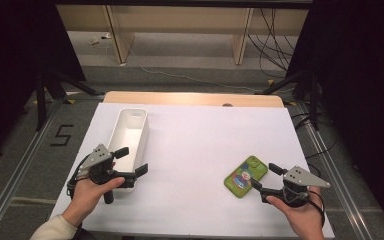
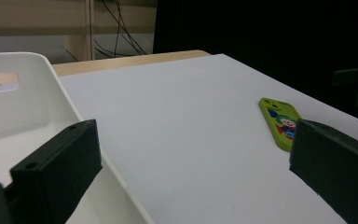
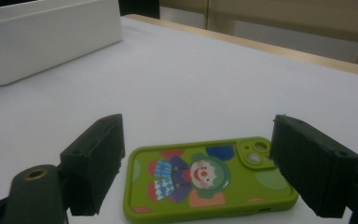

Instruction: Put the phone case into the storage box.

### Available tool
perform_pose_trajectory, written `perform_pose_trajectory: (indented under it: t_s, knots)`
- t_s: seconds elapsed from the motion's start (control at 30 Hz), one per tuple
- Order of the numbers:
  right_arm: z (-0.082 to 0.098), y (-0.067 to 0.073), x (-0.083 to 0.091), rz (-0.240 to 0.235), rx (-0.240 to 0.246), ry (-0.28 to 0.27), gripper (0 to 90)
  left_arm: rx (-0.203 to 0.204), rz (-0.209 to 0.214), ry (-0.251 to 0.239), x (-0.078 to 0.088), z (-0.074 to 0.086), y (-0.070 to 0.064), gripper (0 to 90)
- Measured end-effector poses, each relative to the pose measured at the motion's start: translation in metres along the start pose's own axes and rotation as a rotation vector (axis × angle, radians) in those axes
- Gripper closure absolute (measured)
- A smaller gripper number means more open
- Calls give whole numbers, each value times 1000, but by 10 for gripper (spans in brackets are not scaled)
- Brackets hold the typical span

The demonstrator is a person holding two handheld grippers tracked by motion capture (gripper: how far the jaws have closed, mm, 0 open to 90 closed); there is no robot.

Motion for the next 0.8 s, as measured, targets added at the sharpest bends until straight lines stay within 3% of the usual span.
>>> perform_pose_trajectory:
  t_s: [0.33, 0.37, 0.5, 0.53, 0.57, 0.6, 0.63, 0.73, 0.8]
  knots:
    - [-1, 1, 0, 0, 3, -1, 224, 0, 0, -1, 0, 0, 0, 16]
    - [-2, 1, 0, -5, 11, 3, 277, 0, 0, -1, 0, 0, 0, 16]
    - [-11, 5, -1, -31, 57, 11, 641, -1, -1, 1, 0, 0, -1, 16]
    - [-16, 7, -6, -51, 64, 42, 784, -1, -2, 1, 0, 0, -1, 16]
    - [-18, 8, -10, -59, 72, 65, 845, -1, -2, 0, 0, 0, -1, 16]
    - [-18, 8, -10, -59, 72, 65, 845, -2, -1, 0, 0, 0, -1, 16]
    - [-19, 10, -14, -77, 79, 87, 894, -2, -1, 0, 0, 0, -1, 17]
    - [-24, 15, -39, -92, 80, 195, 900, -2, 0, 3, 0, 0, 0, 17]
    - [-25, 16, -46, -86, 86, 218, 900, -1, -1, 2, 0, 0, -1, 17]
Point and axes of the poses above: each handheld gripper's, and its own axes: x roughly backward along the jaws, z roughly out of its underside, y roughly to its left, the point moved 2 cm from there along -x, roughly forward along the jaws, and after that the axes turned 1 degree about y, right-handed, at the moved point
